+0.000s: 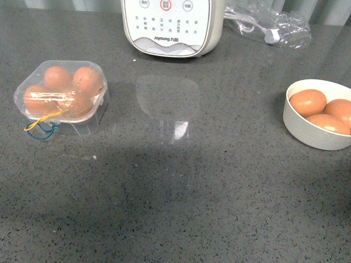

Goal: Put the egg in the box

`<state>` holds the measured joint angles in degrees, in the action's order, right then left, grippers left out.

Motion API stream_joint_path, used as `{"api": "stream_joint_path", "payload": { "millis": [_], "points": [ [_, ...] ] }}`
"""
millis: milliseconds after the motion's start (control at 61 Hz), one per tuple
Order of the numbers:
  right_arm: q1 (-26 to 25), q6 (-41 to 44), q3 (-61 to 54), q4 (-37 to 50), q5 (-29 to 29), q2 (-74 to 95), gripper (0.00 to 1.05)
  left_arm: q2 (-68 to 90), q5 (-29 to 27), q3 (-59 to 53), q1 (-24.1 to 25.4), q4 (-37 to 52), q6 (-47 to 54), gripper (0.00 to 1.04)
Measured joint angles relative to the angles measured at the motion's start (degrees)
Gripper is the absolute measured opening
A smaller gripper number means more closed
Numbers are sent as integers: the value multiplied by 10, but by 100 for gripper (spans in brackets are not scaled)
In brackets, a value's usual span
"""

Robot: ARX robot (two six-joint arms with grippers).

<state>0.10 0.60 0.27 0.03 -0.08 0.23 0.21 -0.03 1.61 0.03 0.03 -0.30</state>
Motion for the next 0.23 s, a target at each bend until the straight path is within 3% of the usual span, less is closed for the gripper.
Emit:
{"api": "stream_joint_path", "payload": {
  "millis": [230],
  "points": [
    [0, 0, 0, 0, 0, 0, 97, 0, 0, 0, 0, 0, 0, 98]
  ]
}}
